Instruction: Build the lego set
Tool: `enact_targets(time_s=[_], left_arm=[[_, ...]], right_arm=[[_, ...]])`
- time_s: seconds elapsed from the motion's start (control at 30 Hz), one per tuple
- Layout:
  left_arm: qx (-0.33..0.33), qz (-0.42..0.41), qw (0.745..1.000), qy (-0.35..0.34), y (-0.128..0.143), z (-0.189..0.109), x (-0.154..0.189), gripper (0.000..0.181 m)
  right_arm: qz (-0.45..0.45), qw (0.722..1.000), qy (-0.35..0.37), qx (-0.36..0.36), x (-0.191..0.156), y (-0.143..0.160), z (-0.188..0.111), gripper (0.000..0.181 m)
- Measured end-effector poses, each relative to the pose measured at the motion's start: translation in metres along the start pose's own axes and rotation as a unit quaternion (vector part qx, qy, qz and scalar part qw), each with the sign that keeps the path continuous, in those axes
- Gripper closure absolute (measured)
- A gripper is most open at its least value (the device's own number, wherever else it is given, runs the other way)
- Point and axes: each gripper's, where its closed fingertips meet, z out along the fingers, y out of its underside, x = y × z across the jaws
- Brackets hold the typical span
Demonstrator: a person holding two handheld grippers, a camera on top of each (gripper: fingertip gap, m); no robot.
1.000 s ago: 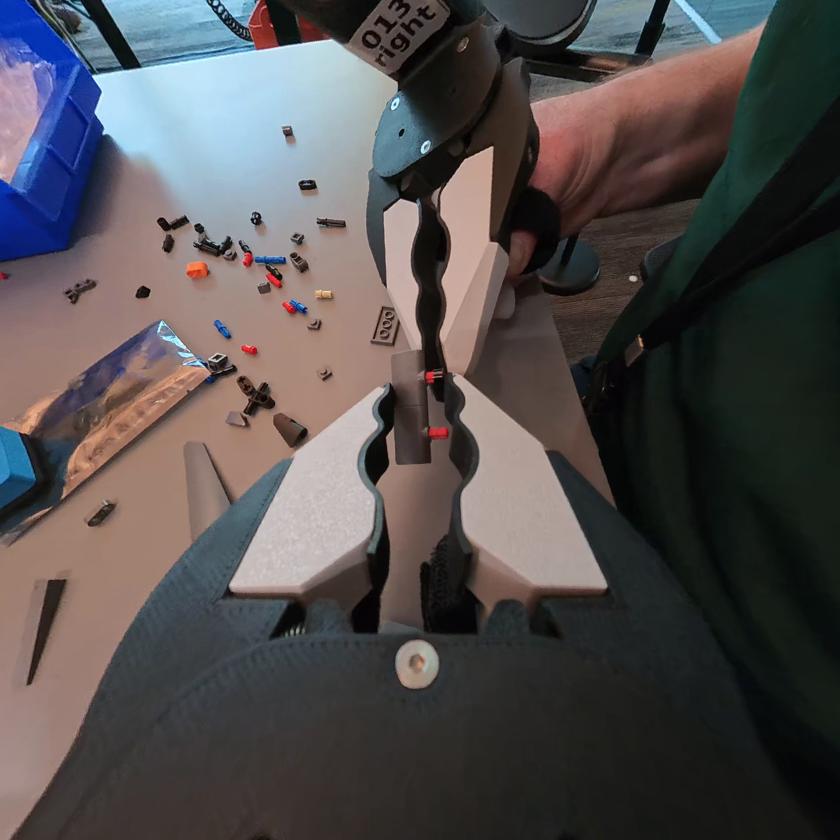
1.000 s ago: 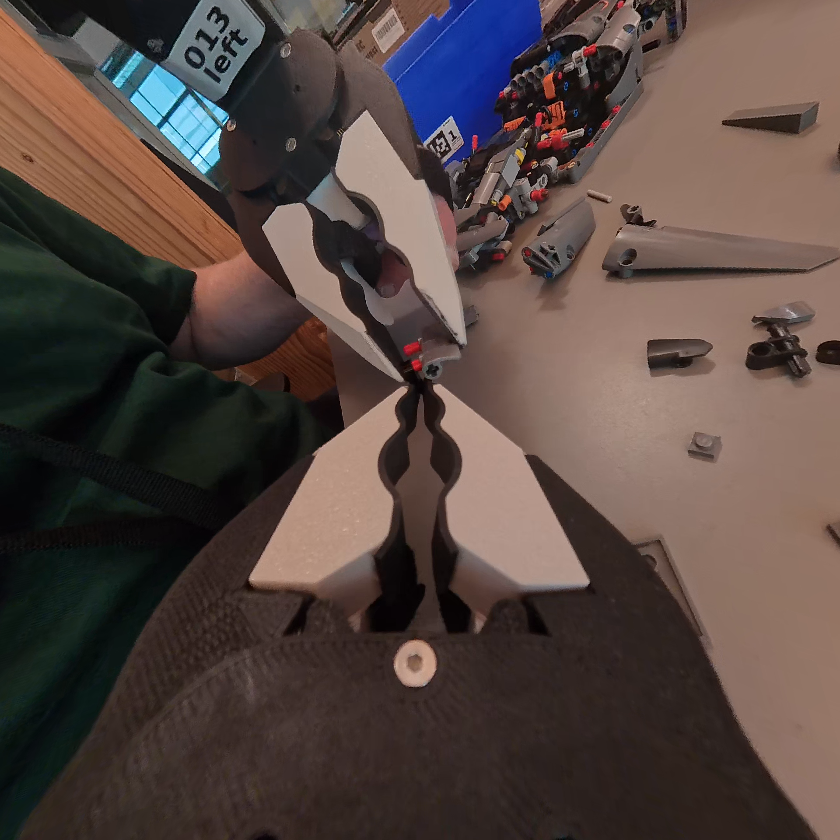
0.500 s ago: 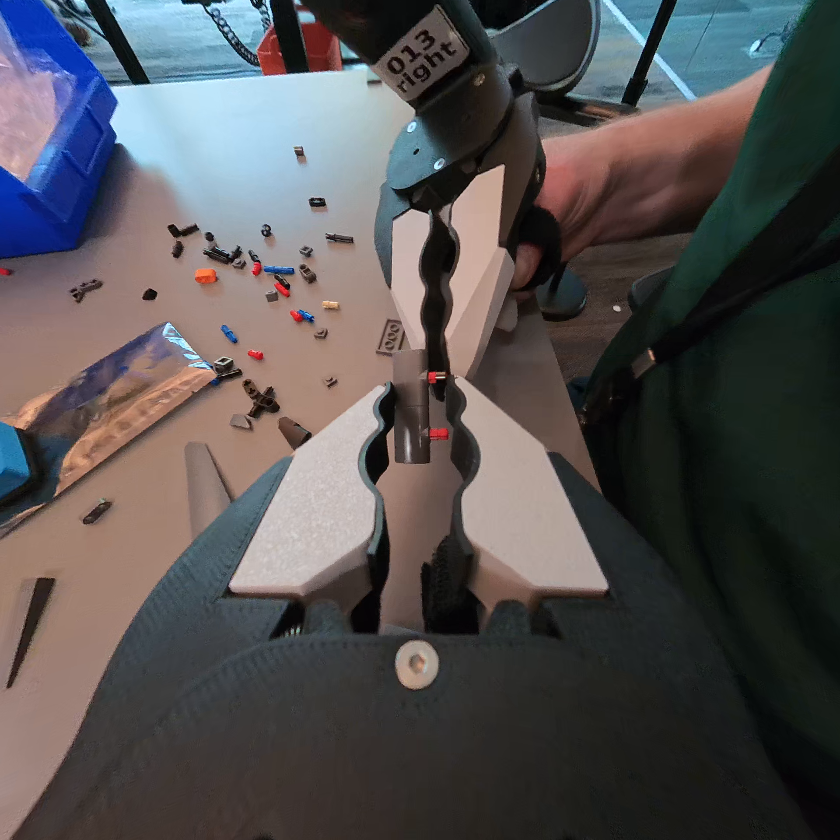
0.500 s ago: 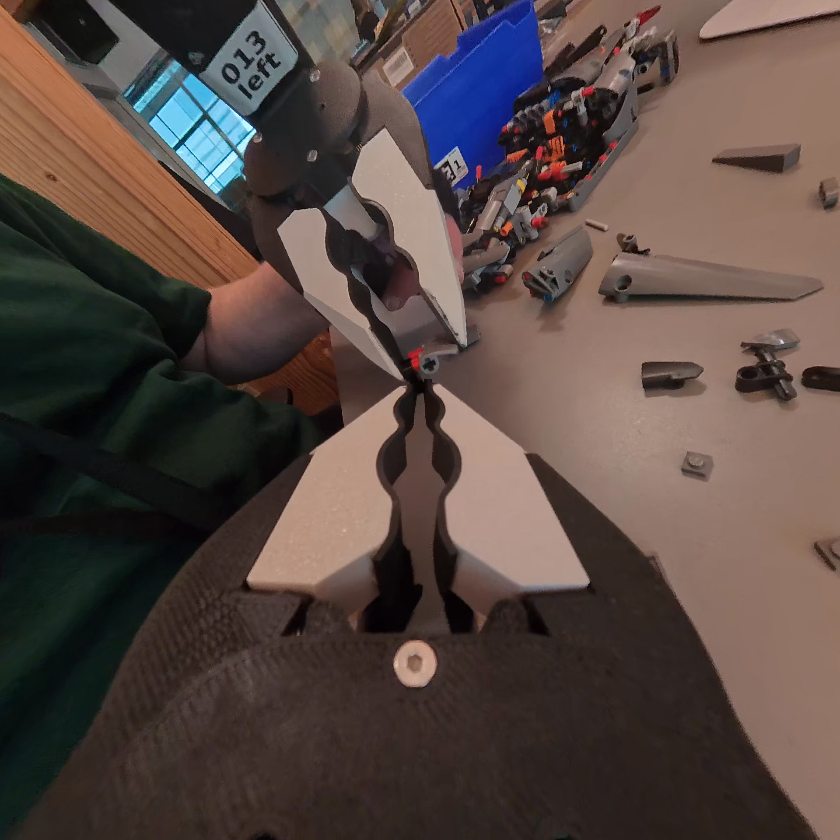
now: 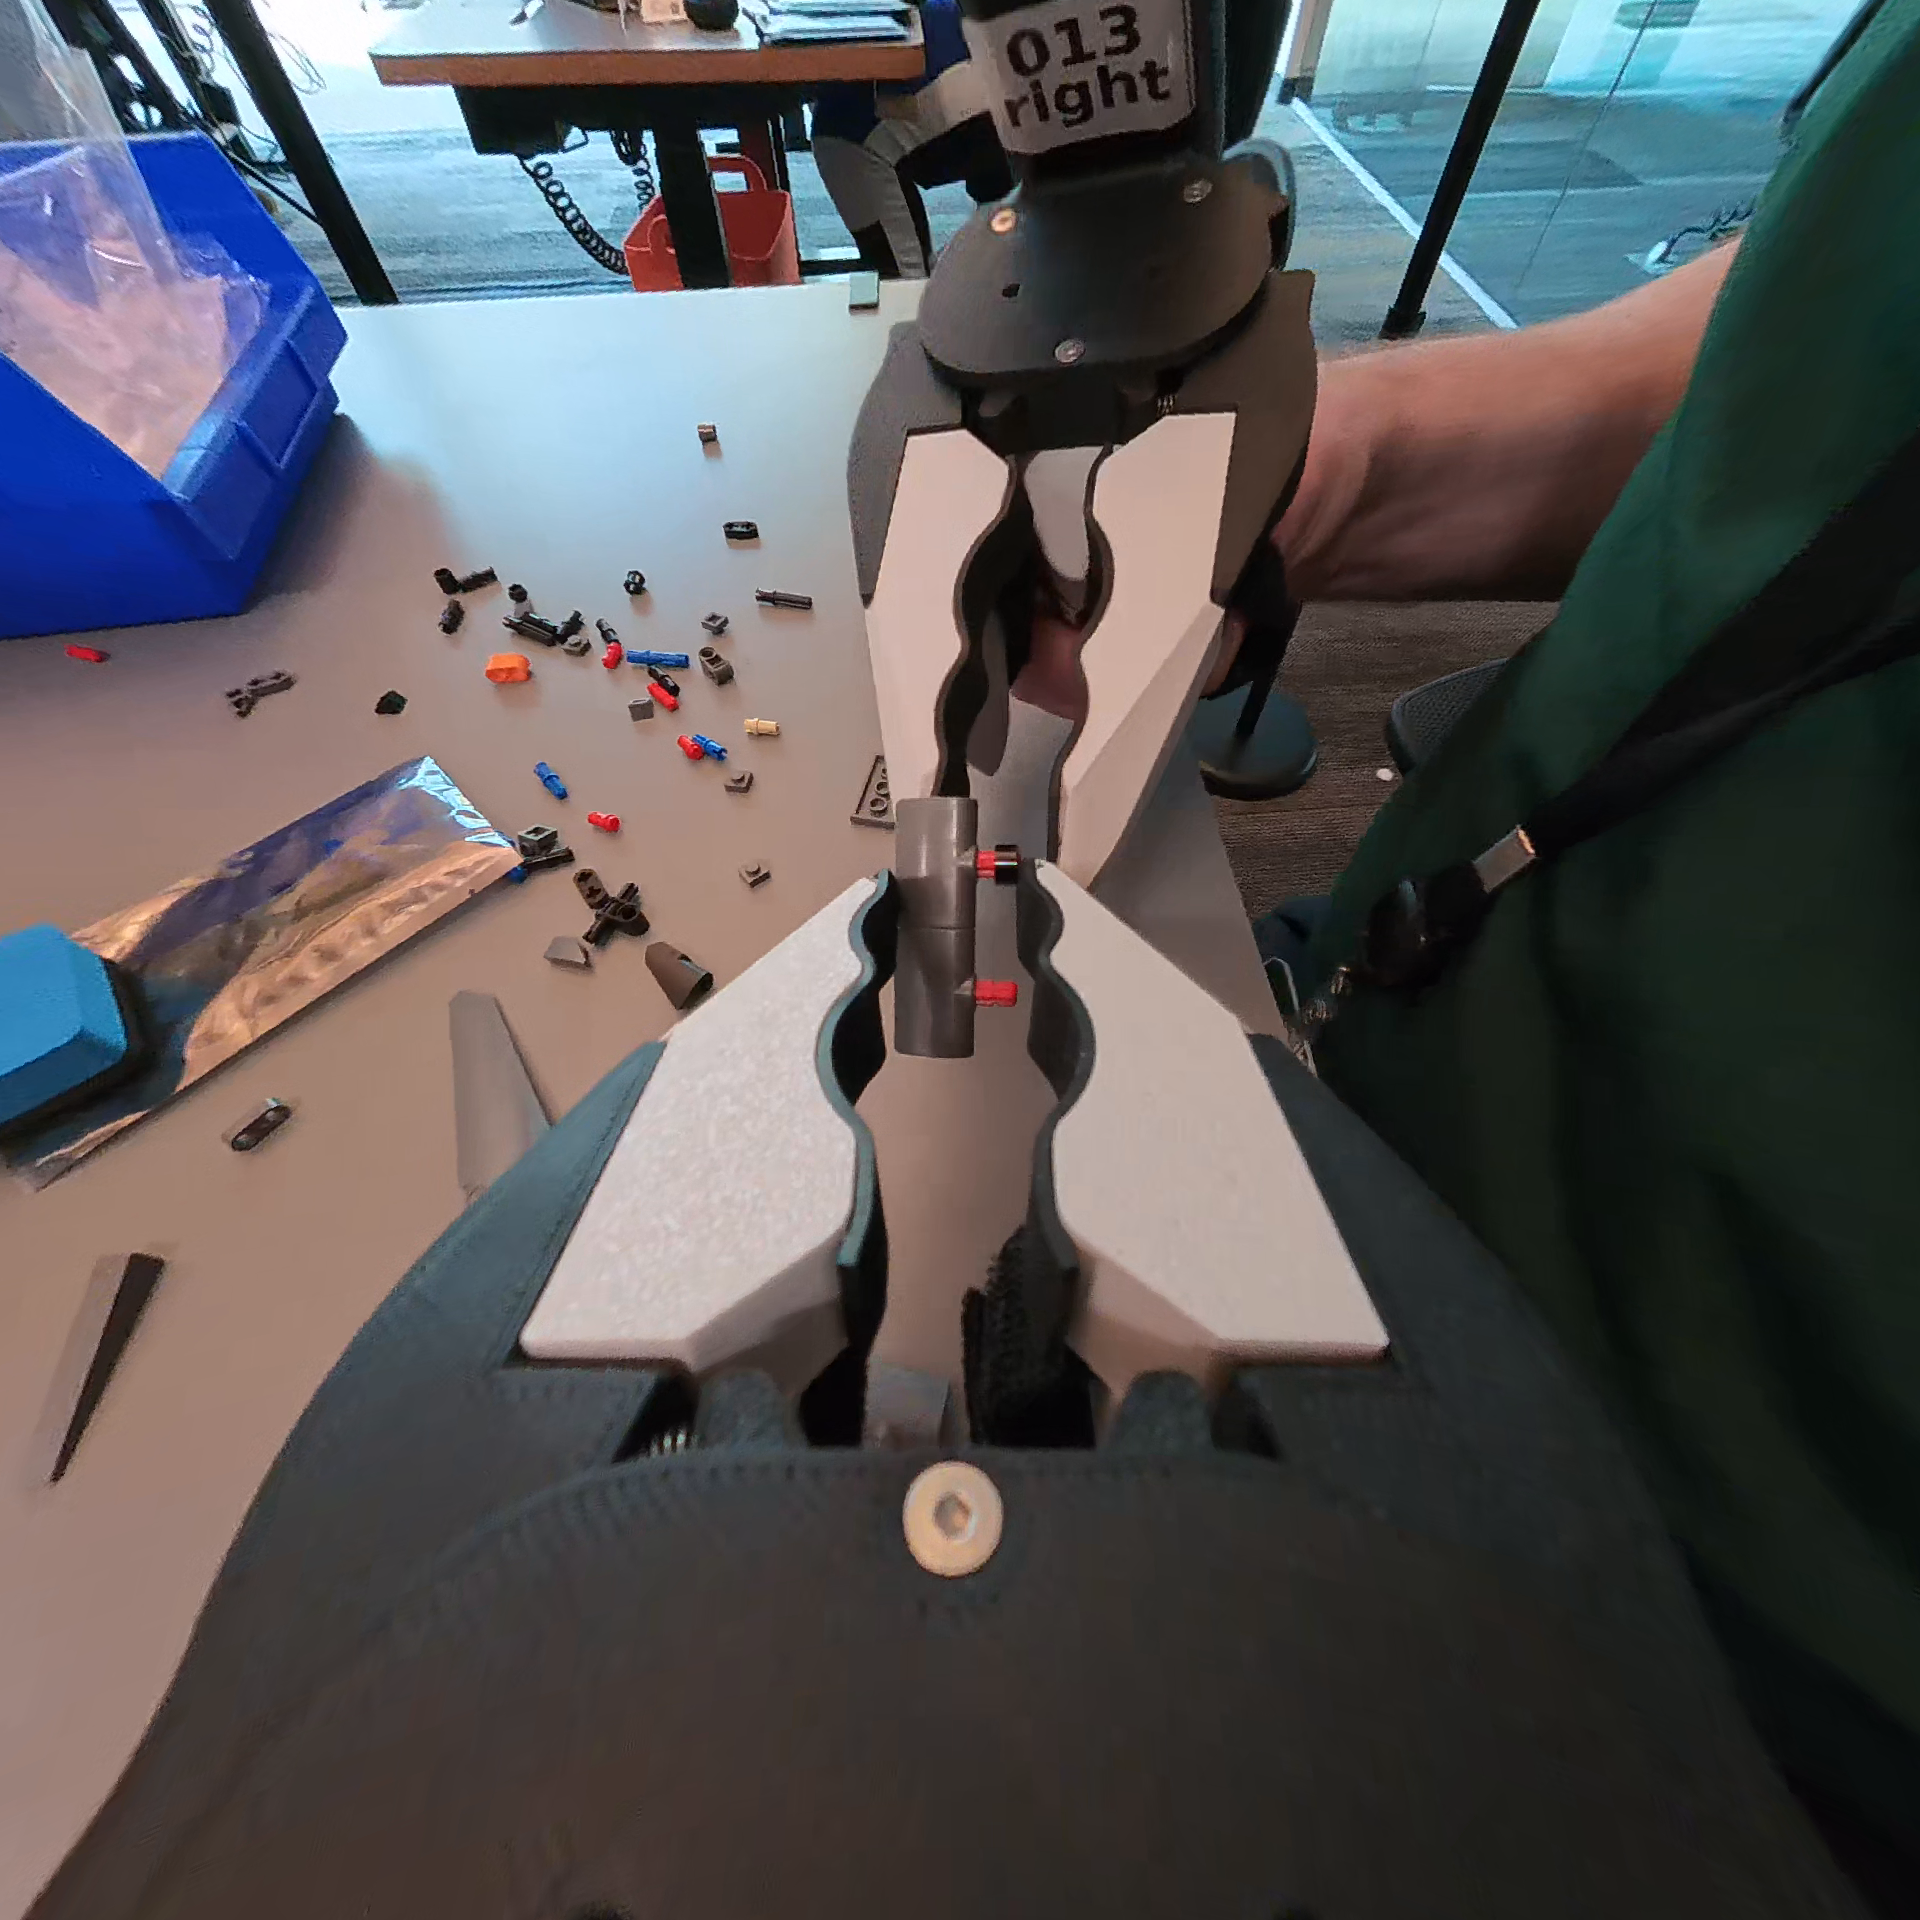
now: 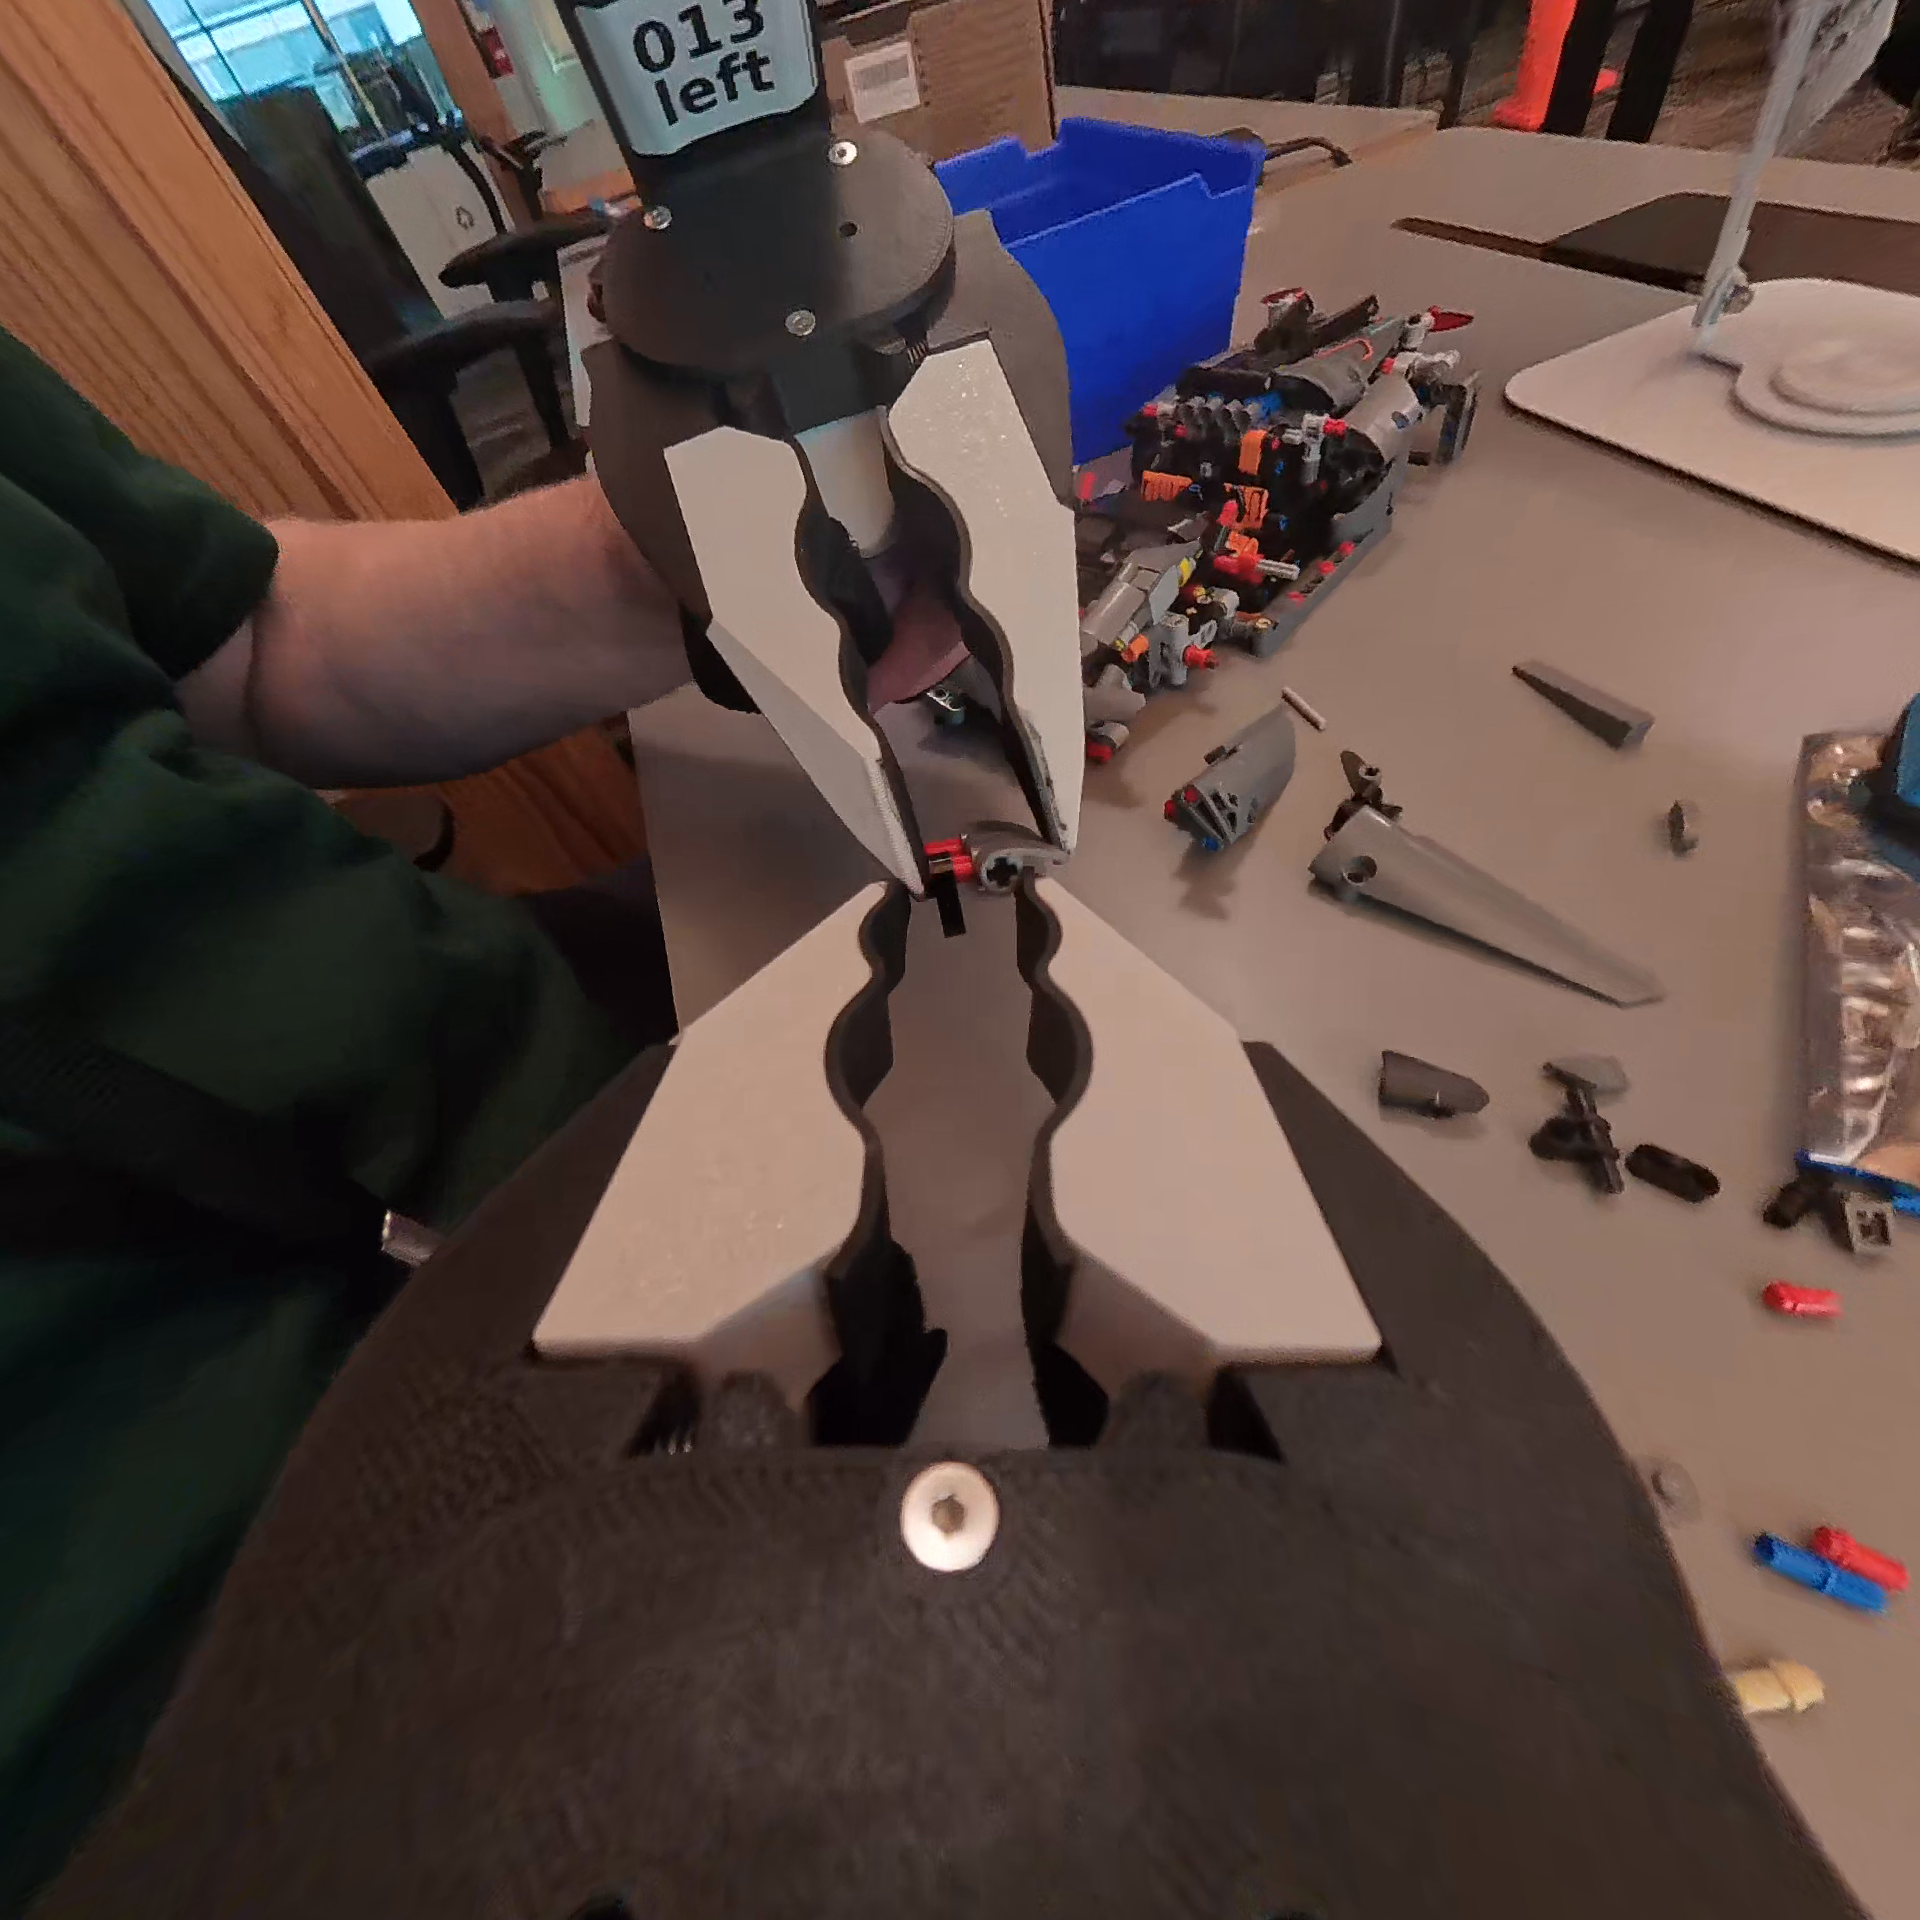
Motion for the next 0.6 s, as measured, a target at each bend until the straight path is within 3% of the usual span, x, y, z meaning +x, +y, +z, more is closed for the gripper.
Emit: enact_targets(time_s=[0.13,0.27,0.6], left_arm=[[0.008,0.009,1.000,-0.004,-0.006,-0.014,0.002,0.161],[0.011,0.009,1.000,-0.008,-0.008,-0.027,0.005,0.161],[0.014,0.019,0.999,-0.029,-0.012,-0.059,0.000,0.161]], right_arm=[[-0.046,0.999,-0.005,-0.005,-0.006,-0.011,0.004,0.162],[-0.071,0.997,0.010,-0.018,-0.002,-0.020,0.009,0.151],[-0.168,0.985,0.006,-0.030,-0.012,-0.045,0.034,0.156]])
